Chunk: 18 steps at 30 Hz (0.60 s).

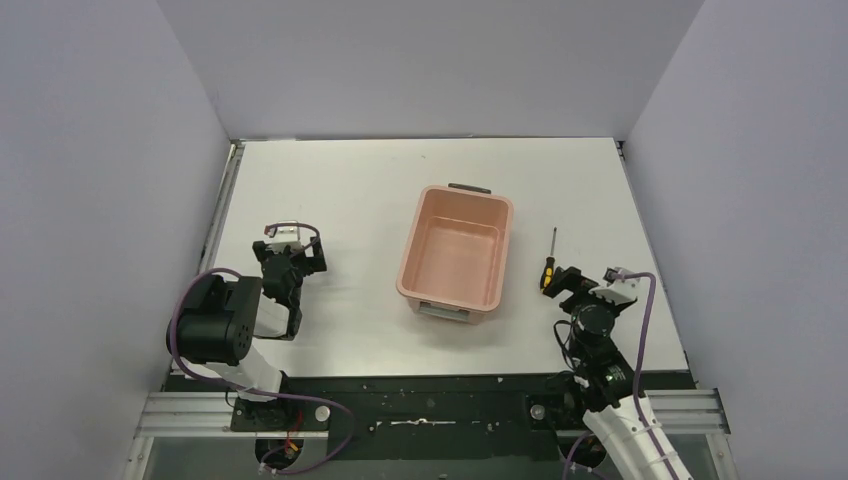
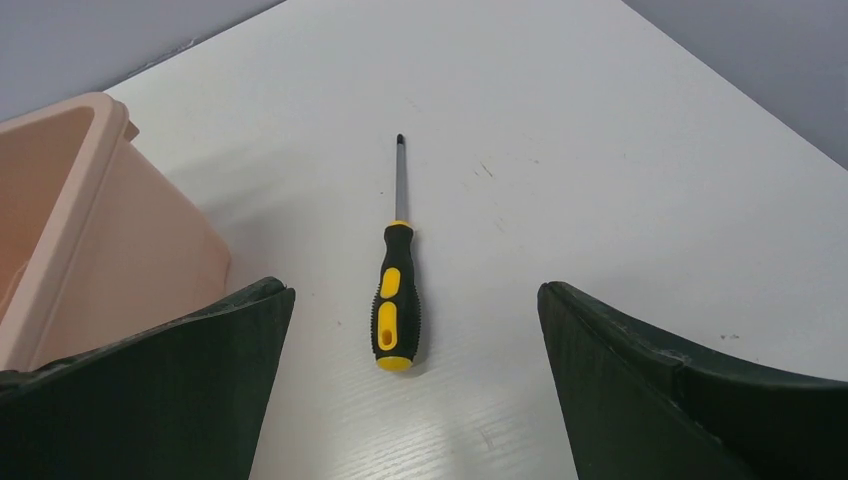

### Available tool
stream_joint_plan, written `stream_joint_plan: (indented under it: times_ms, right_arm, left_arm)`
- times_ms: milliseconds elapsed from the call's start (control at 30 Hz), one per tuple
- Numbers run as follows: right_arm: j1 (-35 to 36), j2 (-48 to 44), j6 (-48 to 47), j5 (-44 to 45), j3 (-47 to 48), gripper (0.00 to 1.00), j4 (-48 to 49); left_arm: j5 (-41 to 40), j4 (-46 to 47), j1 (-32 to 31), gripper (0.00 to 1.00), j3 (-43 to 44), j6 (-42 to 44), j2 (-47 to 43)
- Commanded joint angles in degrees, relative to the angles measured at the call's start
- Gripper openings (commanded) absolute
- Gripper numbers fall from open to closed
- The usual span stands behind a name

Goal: Put the screwdriver in the bin

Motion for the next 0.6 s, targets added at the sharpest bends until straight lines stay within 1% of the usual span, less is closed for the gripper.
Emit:
stream_joint_plan:
  times_ms: [0,100,200,267,333,400,467,500,567]
  right_arm:
    - [0.0,3.9,0.0,1.7,1.6,1.00,4.1]
    - [0.0,10.8,-0.1,4.5,5.7,1.00,2.9]
    - [-0.8,21.3,0.3,8.7,12.2,1.00,0.7]
    - [-3.1,29.1,-0.3,7.4,17.0,1.00,-0.3]
    - [-7.8,37.2,-1.1,0.0,22.4,1.00,-1.7]
    - [-14.4,45.3,-2.1,-14.3,28.1,1.00,-3.6]
    - [-20.4,53.6,-2.7,-25.9,32.8,1.00,-5.6]
    - [-22.7,57.5,-3.3,-29.8,35.5,0.97,-6.7]
    - [-23.3,64.3,-4.3,-33.0,38.9,0.92,-8.6]
  left_arm:
    - [0.5,1.5,0.4,0.97,0.4,0.4,-0.9]
    - [0.5,1.5,0.4,0.97,0.4,0.5,-0.9]
    - [0.5,1.5,0.3,0.97,0.3,0.5,-0.9]
    - [0.5,1.5,0.4,0.97,0.3,0.5,-0.9]
    - [0.5,1.5,0.3,0.97,0.4,0.4,-0.9]
    - [0.5,1.5,0.3,0.97,0.3,0.5,-0.9]
    - [0.5,1.5,0.4,0.97,0.3,0.5,-0.9]
    - [0.5,1.5,0.3,0.97,0.3,0.5,-0.9]
    - [0.6,1.5,0.3,0.97,0.3,0.5,-0.9]
